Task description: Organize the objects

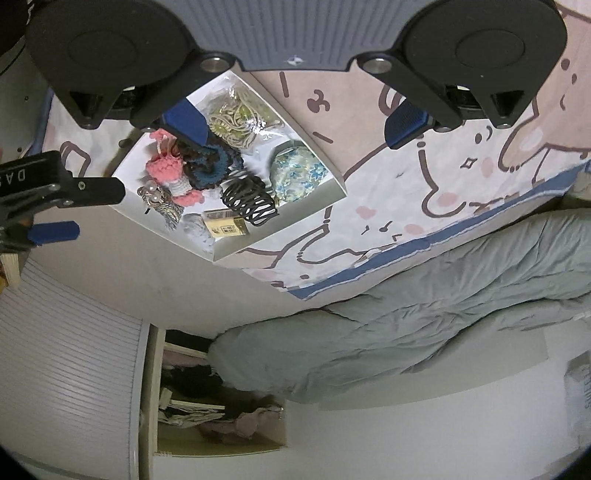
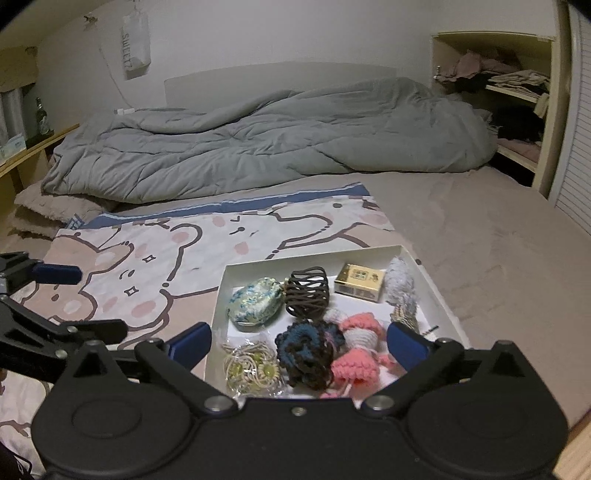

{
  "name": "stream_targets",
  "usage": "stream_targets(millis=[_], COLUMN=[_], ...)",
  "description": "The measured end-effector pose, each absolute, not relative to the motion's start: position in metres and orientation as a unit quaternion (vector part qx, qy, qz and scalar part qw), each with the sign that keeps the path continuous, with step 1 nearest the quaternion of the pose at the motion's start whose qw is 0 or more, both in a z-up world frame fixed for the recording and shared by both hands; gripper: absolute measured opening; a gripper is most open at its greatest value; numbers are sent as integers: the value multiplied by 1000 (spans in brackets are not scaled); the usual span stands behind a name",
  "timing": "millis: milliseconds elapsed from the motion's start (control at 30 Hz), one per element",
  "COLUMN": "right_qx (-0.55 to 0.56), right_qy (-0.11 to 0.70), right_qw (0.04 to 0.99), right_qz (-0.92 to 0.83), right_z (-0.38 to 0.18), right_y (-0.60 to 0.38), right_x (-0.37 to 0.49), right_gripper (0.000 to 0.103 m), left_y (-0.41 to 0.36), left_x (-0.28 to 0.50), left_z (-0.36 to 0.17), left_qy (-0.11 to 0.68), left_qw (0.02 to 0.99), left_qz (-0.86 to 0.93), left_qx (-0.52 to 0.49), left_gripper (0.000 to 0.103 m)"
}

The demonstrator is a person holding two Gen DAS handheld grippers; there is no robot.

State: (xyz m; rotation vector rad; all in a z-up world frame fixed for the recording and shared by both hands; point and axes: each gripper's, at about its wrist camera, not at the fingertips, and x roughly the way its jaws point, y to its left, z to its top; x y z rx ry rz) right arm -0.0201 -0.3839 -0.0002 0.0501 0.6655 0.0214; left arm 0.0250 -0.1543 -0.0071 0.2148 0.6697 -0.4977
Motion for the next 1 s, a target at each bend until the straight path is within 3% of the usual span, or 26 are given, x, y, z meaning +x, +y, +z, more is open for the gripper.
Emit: stream_targets(millis=[400,1000], right_qx=[15,17], right_qy=[327,336], right_qw=[945,941], right_qz=[-12,-43], right_z=[-5,-11], right_y=[-375,-375], right_x=[-39,-46], right_gripper=[103,103], left_y=[-135,-137], left_x=[22,21], left_z=[-10,-16], left_qy=[353,373], left_qw=[911,906], left_qz=[-204,-193], left_qx=[53,60], left_gripper=[101,101])
